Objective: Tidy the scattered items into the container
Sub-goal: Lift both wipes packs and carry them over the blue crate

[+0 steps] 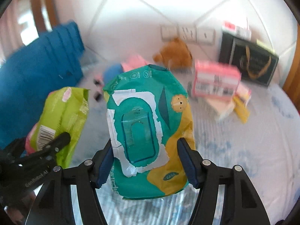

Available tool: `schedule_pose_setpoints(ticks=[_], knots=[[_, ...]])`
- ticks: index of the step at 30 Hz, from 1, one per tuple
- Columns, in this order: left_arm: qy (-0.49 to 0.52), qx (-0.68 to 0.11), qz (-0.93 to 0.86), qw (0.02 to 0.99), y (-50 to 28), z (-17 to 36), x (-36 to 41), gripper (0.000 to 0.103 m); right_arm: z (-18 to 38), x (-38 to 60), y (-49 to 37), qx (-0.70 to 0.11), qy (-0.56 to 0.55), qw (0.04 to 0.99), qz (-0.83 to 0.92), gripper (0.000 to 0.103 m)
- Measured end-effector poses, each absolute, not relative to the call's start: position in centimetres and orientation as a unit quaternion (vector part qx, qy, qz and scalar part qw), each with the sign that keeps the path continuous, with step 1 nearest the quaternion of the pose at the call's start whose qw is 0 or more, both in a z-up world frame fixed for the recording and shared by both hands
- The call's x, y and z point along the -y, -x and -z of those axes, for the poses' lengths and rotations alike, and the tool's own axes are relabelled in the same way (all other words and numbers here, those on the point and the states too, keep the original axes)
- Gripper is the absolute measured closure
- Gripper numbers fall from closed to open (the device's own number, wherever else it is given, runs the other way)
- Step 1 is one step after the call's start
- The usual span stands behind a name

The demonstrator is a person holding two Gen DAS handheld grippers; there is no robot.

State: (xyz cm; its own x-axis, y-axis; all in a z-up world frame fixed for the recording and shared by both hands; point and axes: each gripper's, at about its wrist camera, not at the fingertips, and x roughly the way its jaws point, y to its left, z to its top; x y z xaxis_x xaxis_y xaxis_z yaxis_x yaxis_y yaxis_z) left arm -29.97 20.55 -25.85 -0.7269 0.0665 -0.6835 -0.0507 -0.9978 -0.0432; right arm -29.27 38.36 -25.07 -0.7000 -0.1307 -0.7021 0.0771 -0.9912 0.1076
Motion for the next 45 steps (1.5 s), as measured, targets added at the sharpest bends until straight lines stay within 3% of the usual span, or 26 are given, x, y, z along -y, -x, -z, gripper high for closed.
schedule_pose_setpoints(ticks=[11,20,31,45], knots=[[0.245,0.019,-0.969,-0.031,24.0,10.7,-14.1,0.026,9.7,-30.8,26.0,-0.003,-0.251,0.130,0.959,0.038],[0.176,0.024,-0.981,-0.073,20.7,3.9,-2.3,0.026,3.7,-18.5,24.4,-0.018,-0.190,0.191,0.963,0.038],[0.257,0.006,-0.959,-0.118,25.3,8.0,16.7,0.026,5.9,2.3,28.0,-0.019,-0.251,0.222,0.942,0.038],[0.283,0.020,-0.956,-0.078,28.7,10.7,22.7,0.024,9.8,7.5,32.1,-0.030,-0.321,0.147,0.935,0.035]])
